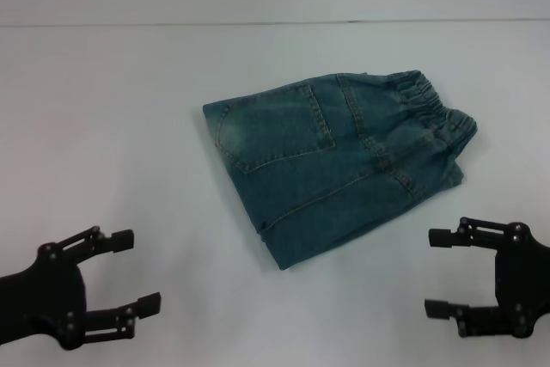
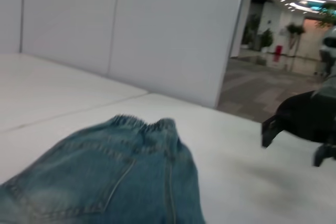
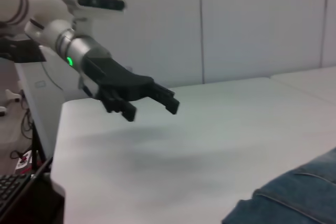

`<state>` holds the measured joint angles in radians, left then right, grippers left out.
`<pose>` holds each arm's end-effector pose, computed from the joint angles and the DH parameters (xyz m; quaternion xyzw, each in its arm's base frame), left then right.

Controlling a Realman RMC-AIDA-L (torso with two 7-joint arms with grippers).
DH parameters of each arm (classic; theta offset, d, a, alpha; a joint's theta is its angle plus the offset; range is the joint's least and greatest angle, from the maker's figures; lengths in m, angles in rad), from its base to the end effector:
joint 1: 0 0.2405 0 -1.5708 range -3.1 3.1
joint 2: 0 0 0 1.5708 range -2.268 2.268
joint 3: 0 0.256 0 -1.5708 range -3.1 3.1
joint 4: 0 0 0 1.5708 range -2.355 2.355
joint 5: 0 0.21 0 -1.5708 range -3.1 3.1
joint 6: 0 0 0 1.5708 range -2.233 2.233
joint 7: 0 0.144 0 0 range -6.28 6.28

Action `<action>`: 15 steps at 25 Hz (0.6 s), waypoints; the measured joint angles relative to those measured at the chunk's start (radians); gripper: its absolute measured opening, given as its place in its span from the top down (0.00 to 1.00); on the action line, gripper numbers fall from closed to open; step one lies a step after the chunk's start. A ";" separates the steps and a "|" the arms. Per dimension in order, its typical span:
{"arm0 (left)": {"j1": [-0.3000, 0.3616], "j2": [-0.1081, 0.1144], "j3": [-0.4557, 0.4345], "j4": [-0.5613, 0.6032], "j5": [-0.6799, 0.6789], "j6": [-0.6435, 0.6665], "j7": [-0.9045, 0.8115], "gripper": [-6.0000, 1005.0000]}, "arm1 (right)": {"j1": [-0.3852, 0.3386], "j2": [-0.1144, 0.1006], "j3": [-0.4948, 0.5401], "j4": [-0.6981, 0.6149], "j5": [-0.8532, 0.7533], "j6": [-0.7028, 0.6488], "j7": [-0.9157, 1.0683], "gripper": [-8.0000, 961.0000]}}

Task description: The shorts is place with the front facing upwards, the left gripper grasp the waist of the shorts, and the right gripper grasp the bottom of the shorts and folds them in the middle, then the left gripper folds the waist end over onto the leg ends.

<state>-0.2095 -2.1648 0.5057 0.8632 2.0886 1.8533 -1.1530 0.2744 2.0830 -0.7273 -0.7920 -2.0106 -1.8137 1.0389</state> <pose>-0.3174 0.2169 0.0194 -0.9325 -0.1924 -0.2604 0.1598 0.3027 0.2407 0.0147 -0.9635 0.0841 0.2312 0.1056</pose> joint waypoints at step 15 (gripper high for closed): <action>0.012 0.009 -0.104 -0.025 0.087 0.082 0.079 0.07 | -0.002 0.006 -0.011 0.025 -0.023 -0.006 -0.065 0.04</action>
